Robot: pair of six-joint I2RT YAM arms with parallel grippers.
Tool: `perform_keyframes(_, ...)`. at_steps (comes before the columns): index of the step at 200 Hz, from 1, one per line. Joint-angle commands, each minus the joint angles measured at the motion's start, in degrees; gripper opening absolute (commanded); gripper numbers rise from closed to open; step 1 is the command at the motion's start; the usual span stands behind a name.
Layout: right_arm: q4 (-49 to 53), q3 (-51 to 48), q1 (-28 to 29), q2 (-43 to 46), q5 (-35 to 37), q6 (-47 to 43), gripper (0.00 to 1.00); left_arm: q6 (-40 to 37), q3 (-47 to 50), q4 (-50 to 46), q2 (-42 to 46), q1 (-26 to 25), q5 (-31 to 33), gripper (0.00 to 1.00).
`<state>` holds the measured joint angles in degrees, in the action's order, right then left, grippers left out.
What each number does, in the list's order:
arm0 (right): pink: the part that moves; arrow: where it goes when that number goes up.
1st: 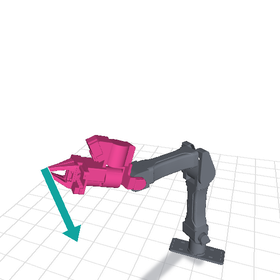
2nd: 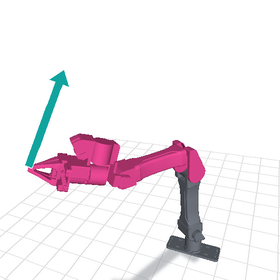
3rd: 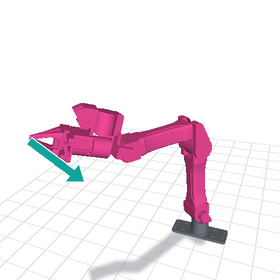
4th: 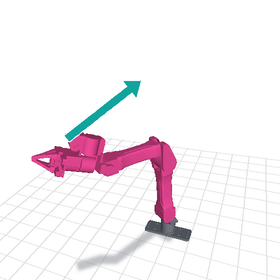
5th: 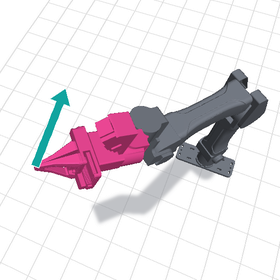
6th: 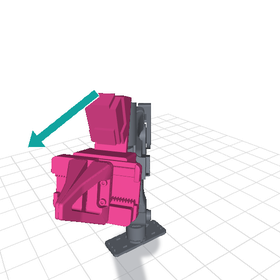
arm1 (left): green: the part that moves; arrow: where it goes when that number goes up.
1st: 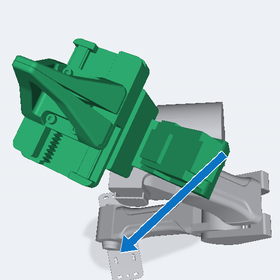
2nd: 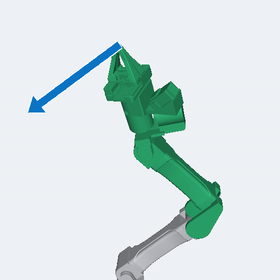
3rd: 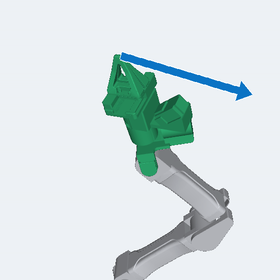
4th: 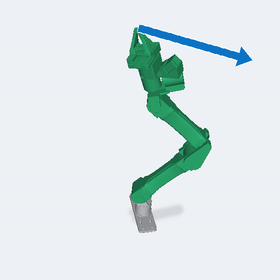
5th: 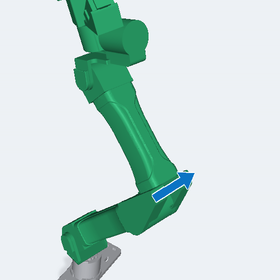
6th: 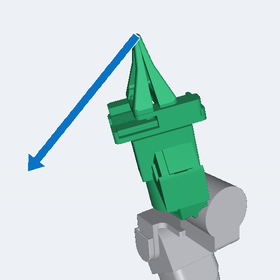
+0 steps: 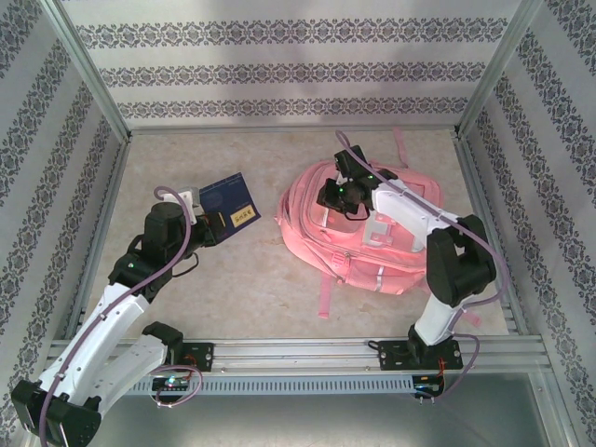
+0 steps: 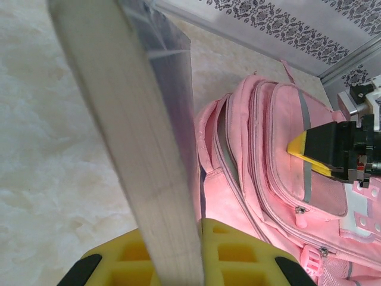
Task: Pack the student bag
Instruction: Open the student bag at the middle-right of the table, then place the book in the student bag.
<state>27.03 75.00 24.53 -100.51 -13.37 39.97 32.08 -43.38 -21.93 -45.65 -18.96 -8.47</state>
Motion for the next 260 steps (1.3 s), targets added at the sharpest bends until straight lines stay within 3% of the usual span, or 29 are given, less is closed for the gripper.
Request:
perform_keyframes(1,-1.0,2.4,0.7,-2.3,-2.5,-1.0,0.11,-1.2,-0.7,1.9,0.4,0.8,-0.4,0.0)
perform_keyframes(11,-0.6,2.8,0.9,-2.2,-2.8,-1.7,0.0,-1.1,-0.8,1.7,0.1,1.0,-0.8,0.0)
perform_keyframes(45,2.9,4.6,0.4,3.3,-6.1,-6.6,0.0,-1.1,-2.0,1.6,-1.4,1.1,-3.9,0.0)
perform_keyframes(61,5.1,5.3,-1.6,6.4,-12.7,-7.9,0.0,-0.4,-2.9,2.1,-2.4,1.2,-6.2,0.0)
perform_keyframes(92,3.0,3.0,-8.8,12.1,-33.1,-5.2,0.0,2.1,-4.2,1.5,-3.1,1.2,-6.5,0.0)
perform_keyframes(127,3.7,1.0,-12.7,18.4,-44.0,-6.4,0.0,4.4,-6.6,1.3,-5.2,1.5,-10.9,0.0)
perform_keyframes(179,-4.2,-4.0,-15.3,25.1,-48.4,-0.1,0.0,14.1,-4.0,13.9,-10.8,2.1,-25.0,0.0)
perform_keyframes(205,-5.6,-3.6,-15.3,26.5,-49.8,1.5,0.0,20.5,-1.4,24.8,-17.0,2.0,-31.9,0.0)
perform_keyframes(234,-6.4,-2.9,-15.3,26.7,-50.5,2.6,0.0,25.7,0.5,34.6,-23.3,1.8,-37.7,0.0)
perform_keyframes(260,-7.5,-2.6,-15.4,26.0,-51.3,3.5,0.0,24.5,1.1,35.5,-26.4,1.0,-38.7,0.0)
